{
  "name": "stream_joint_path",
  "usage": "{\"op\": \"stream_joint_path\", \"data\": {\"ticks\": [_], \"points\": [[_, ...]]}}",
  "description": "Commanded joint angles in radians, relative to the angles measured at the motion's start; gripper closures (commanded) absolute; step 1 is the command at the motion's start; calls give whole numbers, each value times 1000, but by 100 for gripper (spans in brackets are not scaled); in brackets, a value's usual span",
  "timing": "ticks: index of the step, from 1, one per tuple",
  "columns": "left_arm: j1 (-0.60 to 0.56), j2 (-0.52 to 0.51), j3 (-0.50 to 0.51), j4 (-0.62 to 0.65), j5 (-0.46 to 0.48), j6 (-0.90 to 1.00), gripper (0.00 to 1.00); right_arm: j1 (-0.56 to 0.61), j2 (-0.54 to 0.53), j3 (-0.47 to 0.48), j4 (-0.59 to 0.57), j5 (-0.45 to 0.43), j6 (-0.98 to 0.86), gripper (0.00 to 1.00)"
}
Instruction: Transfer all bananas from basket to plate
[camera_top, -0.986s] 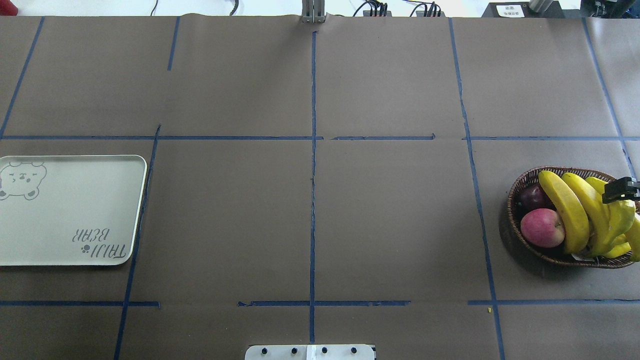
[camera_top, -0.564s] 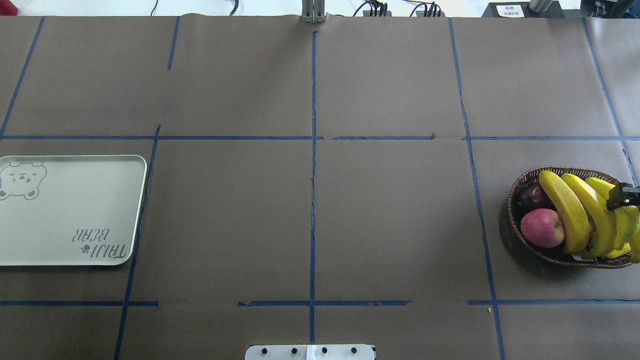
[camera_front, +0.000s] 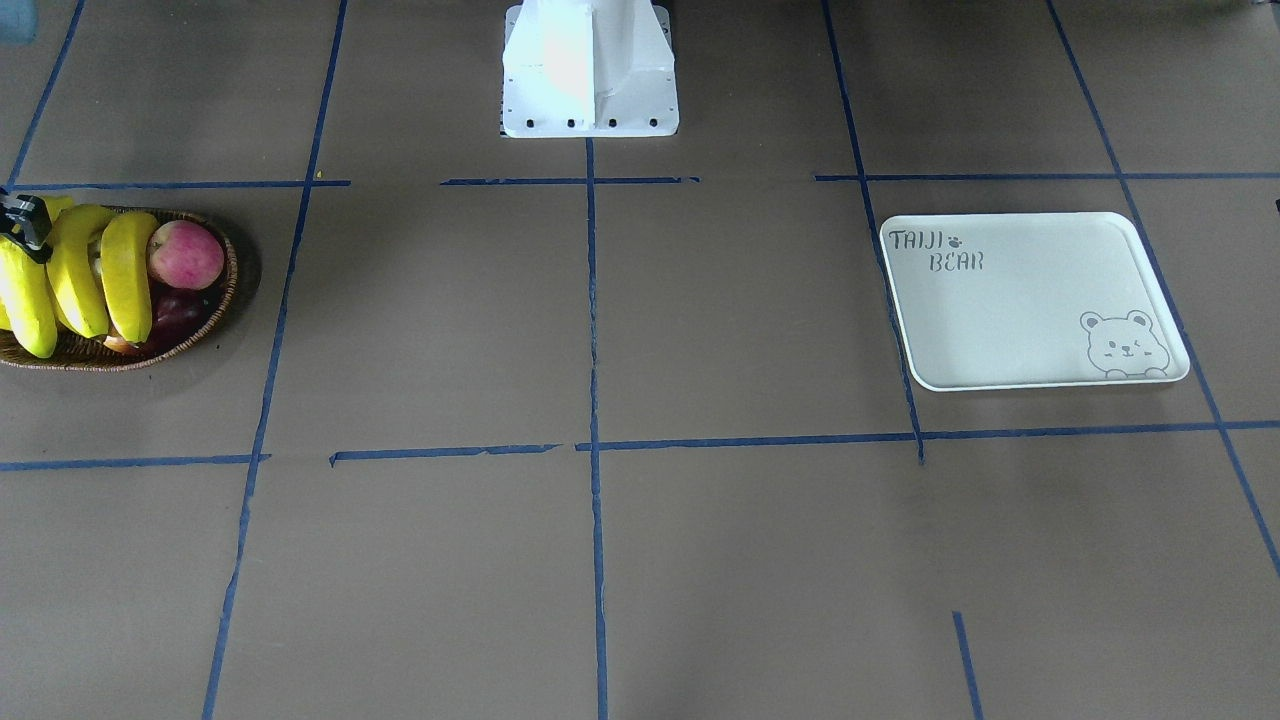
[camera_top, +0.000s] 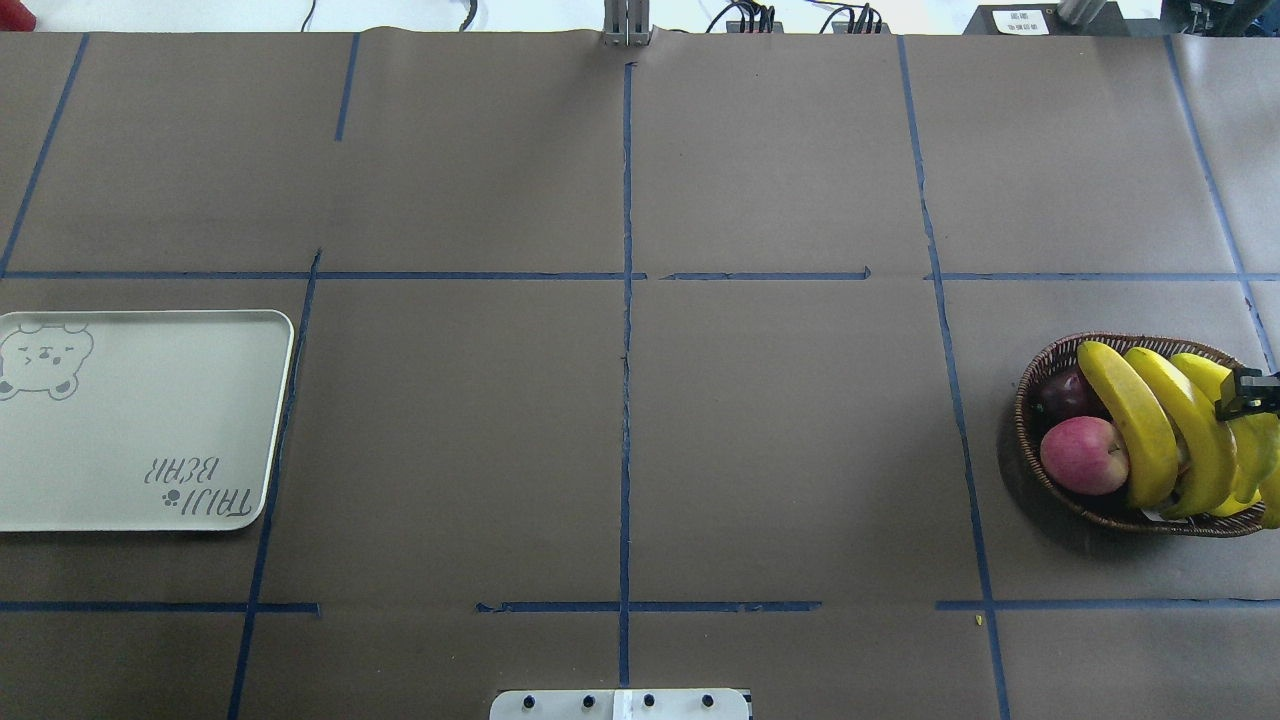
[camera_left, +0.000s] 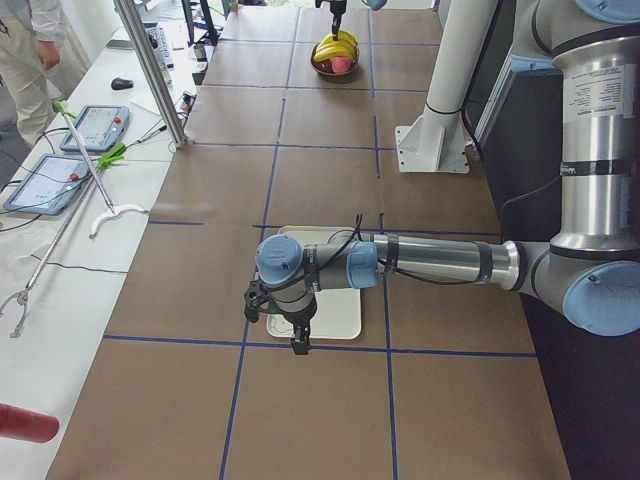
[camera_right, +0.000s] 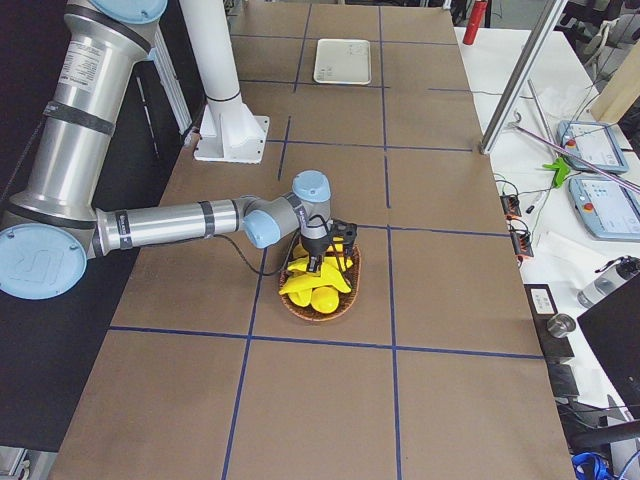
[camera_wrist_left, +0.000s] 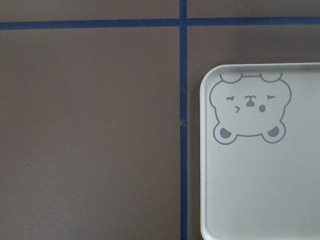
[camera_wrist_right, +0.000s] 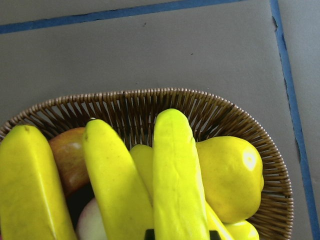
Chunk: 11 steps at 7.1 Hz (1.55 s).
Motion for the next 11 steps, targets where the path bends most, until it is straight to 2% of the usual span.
{"op": "stream_joint_path", "data": {"ticks": [1, 3, 4, 6, 7, 8, 10, 11], "points": [[0, -3, -22, -4, -2, 0, 0, 16, 0, 75, -4, 20, -12, 100], [20, -12, -48, -4, 2, 2, 0, 52, 73, 118, -3, 69, -15, 100], [25, -20, -92, -5, -2, -3, 0, 50, 171, 111, -9, 72, -13, 100], [28, -136, -73, -59, -3, -5, 0, -14, 263, 106, 0, 71, 19, 100], [57, -141, -76, -64, -12, -29, 0, -75, 346, 100, 0, 65, 92, 100], [98, -150, -79, -97, -82, -151, 0, -153, 444, 92, 2, 54, 287, 99], [188, -168, -76, -284, -100, -515, 0, -279, 585, 69, -1, -62, 445, 100], [278, -193, -97, -367, -98, -739, 0, -330, 632, 66, 0, -120, 535, 100]]}}
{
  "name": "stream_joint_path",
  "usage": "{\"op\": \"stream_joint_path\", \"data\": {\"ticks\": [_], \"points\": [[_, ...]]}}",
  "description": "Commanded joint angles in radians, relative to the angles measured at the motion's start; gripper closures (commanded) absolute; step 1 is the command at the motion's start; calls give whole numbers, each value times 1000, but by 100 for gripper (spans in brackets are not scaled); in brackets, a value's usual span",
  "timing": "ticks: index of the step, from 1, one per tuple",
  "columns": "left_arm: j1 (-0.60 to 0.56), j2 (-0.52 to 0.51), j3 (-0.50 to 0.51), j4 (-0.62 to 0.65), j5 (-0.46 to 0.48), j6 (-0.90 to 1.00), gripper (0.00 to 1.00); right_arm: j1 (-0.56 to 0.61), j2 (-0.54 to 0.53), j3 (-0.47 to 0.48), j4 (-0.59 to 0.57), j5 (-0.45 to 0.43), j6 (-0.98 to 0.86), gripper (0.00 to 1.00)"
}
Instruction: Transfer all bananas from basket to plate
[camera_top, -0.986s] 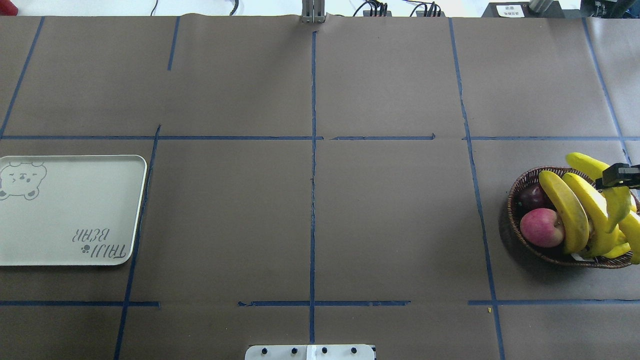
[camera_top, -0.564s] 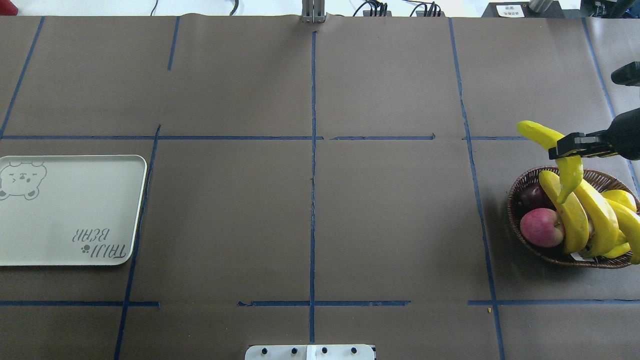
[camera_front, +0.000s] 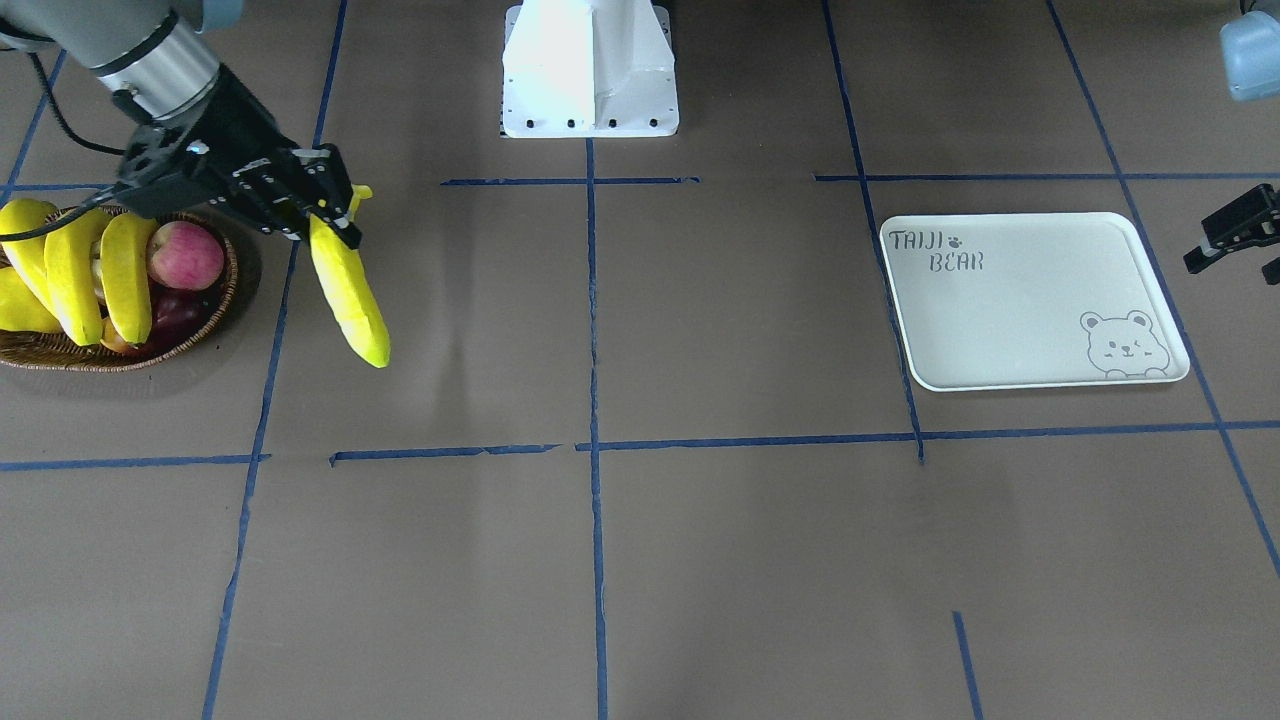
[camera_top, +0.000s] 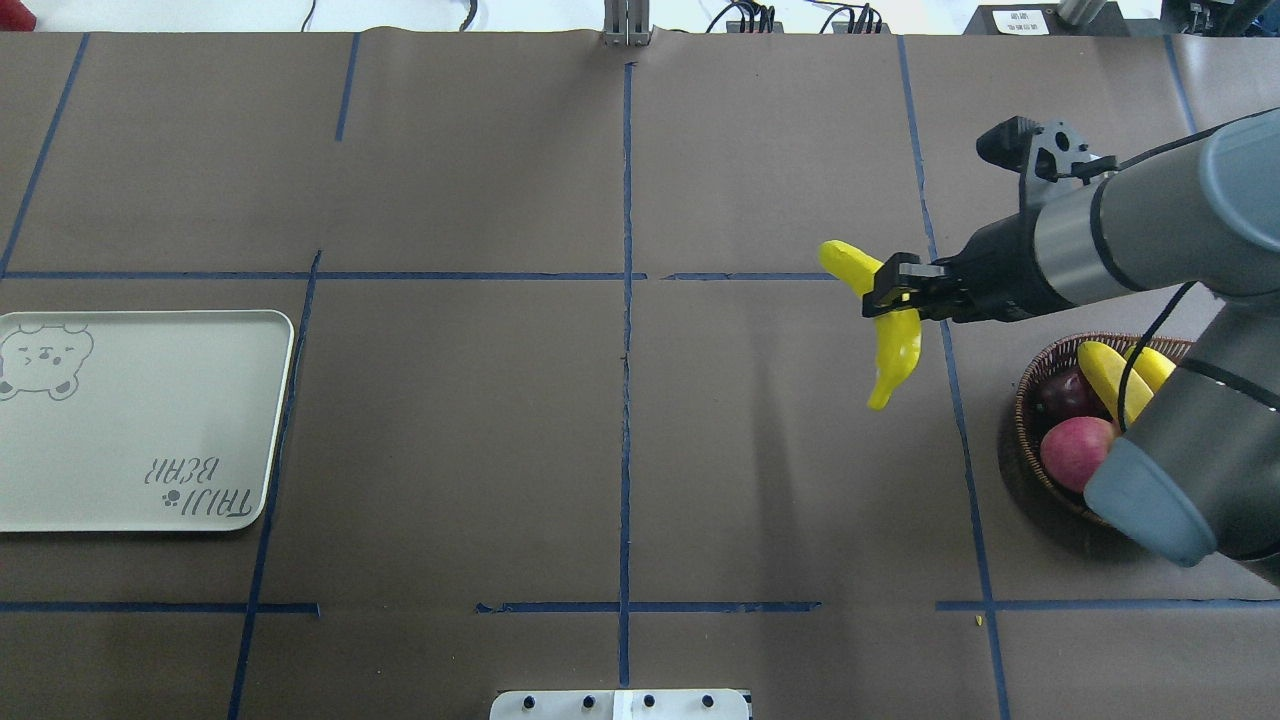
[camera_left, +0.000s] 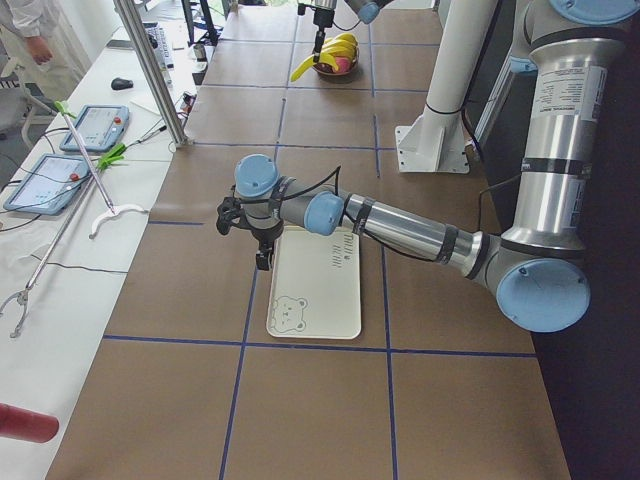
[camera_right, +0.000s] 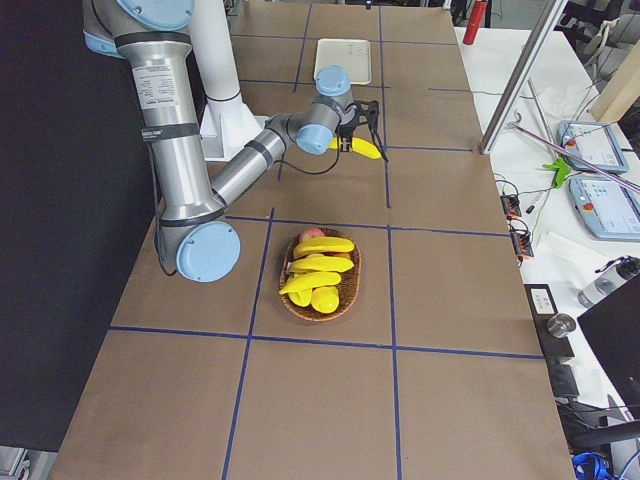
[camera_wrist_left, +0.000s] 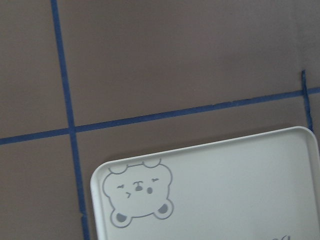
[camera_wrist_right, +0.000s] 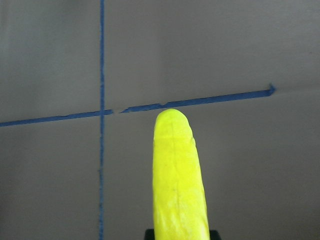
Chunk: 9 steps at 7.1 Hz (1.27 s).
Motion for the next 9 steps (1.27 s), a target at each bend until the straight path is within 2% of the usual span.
{"op": "stream_joint_path", "data": {"ticks": [1, 3, 4, 6, 8, 9], "points": [[167, -71, -18, -199, -1, -433, 0, -127, 124, -32, 2, -123, 127, 100], [290, -184, -12, -290, 2, -700, 0, -213, 279, -121, 2, -215, 151, 100], [321, -234, -8, -292, 2, -788, 0, -250, 302, -125, 2, -287, 165, 100], [381, -312, -6, -293, 7, -1012, 0, -285, 385, -180, 40, -325, 208, 100], [421, -407, -3, -295, 8, -1224, 0, -337, 400, -316, 286, -416, 279, 100], [444, -424, -3, -336, 45, -1309, 0, -351, 405, -327, 325, -432, 306, 100]]}}
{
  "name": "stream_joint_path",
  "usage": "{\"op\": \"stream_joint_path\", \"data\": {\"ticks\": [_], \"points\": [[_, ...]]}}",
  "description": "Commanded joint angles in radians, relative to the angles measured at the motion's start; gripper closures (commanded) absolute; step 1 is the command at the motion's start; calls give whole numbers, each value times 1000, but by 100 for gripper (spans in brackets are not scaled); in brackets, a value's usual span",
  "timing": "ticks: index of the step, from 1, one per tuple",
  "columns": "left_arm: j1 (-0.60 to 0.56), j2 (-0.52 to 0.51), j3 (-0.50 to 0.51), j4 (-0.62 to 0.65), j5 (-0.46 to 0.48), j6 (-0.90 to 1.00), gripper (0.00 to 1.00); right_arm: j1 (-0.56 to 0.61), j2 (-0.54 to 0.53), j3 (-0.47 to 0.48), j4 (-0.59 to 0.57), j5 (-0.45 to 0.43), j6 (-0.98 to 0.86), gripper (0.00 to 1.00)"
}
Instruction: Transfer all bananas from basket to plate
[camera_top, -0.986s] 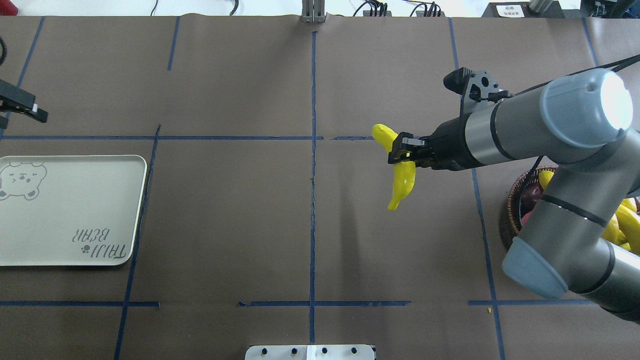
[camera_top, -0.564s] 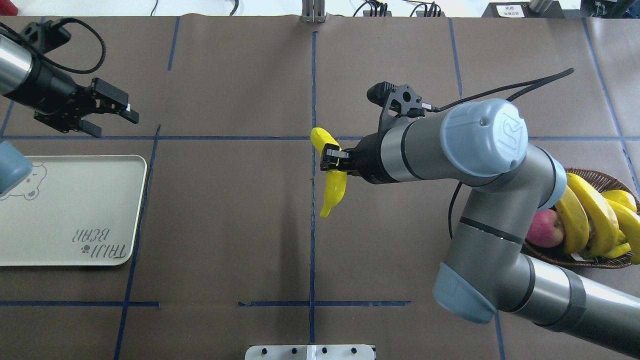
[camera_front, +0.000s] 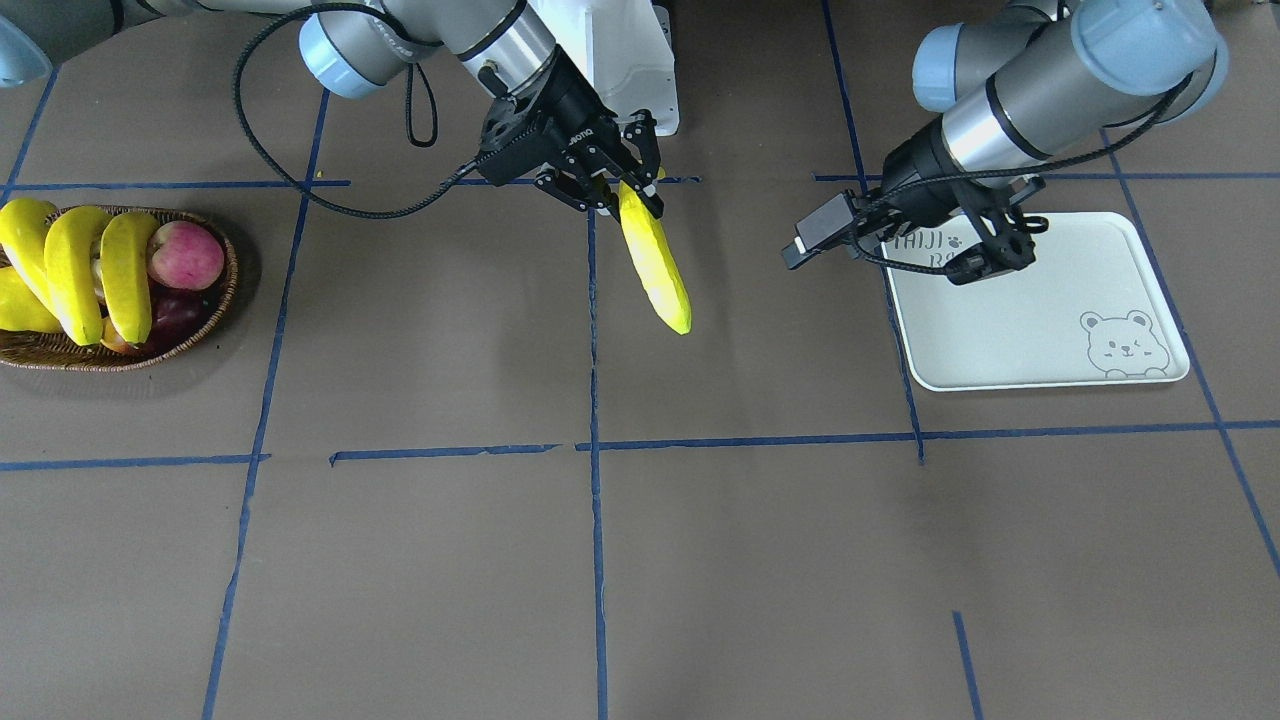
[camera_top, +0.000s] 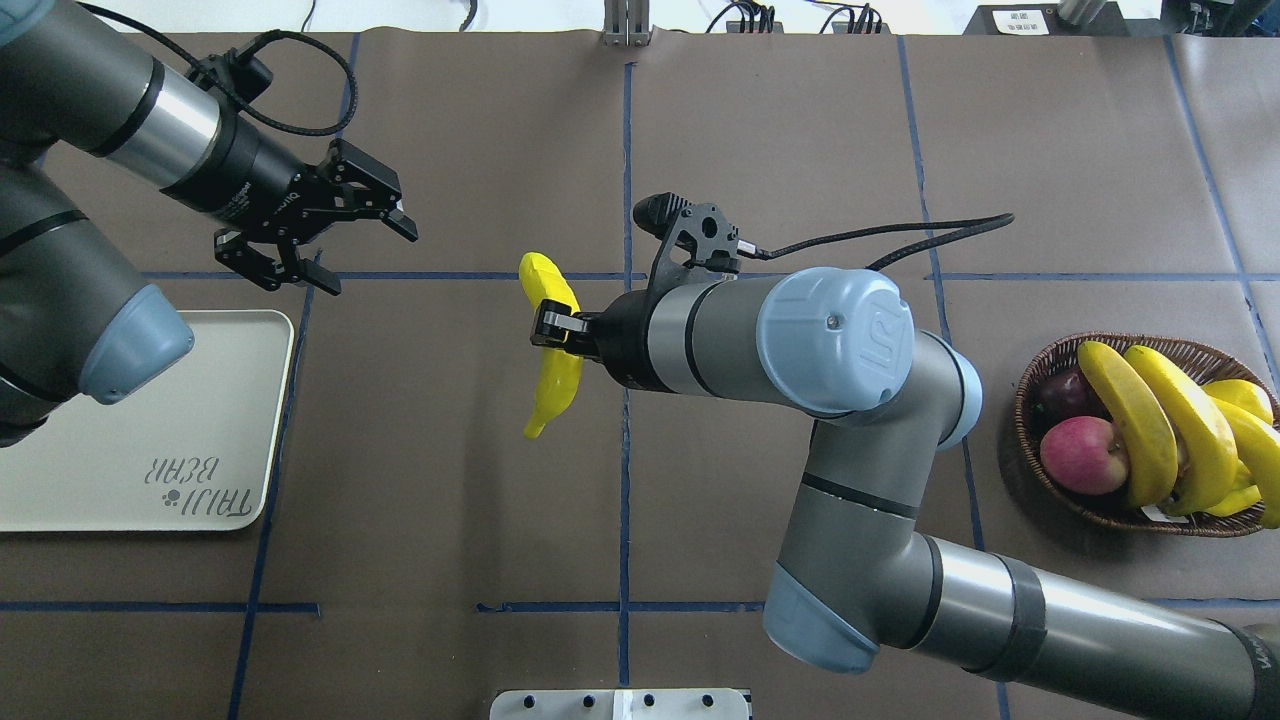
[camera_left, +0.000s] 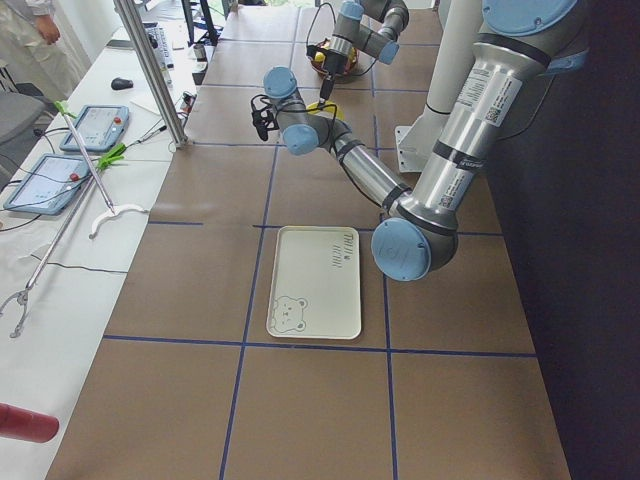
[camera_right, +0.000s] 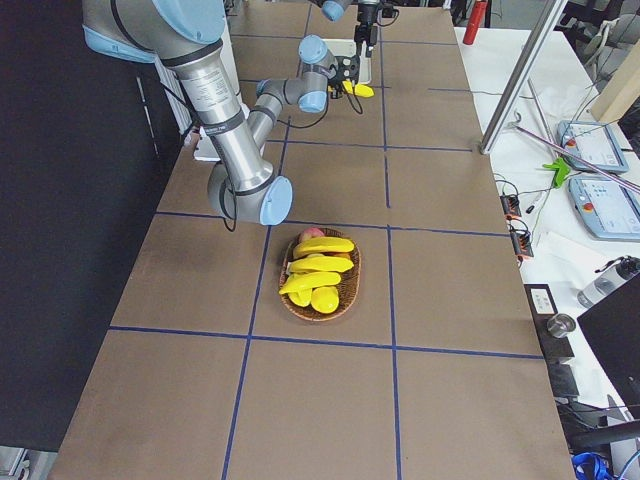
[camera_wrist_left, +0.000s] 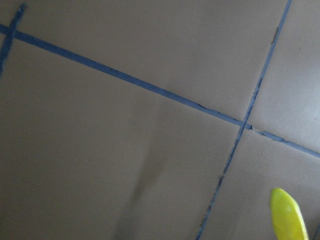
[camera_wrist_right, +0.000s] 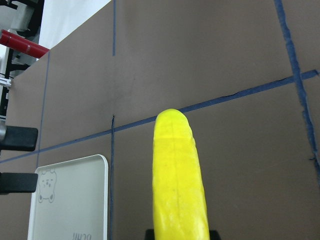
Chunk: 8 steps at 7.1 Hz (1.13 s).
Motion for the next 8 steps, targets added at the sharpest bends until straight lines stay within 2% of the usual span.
{"op": "stream_joint_path", "data": {"ticks": [1, 3, 5, 6, 7, 8], "points": [[86, -34, 9, -117, 116, -181, 0, -35, 26, -36, 79, -48, 57, 99], [167, -38, 19, -134, 212, -223, 0, -52, 30, -34, 79, -74, 63, 99], [192, -38, 33, -134, 220, -225, 0, -58, 29, -31, 81, -74, 65, 97], [190, -41, 37, -136, 220, -231, 8, -60, 29, -30, 79, -74, 65, 96], [192, -46, 37, -136, 218, -269, 40, -63, 29, -30, 81, -74, 63, 95], [190, -46, 37, -140, 218, -268, 63, -66, 29, -30, 81, -74, 63, 94]]}}
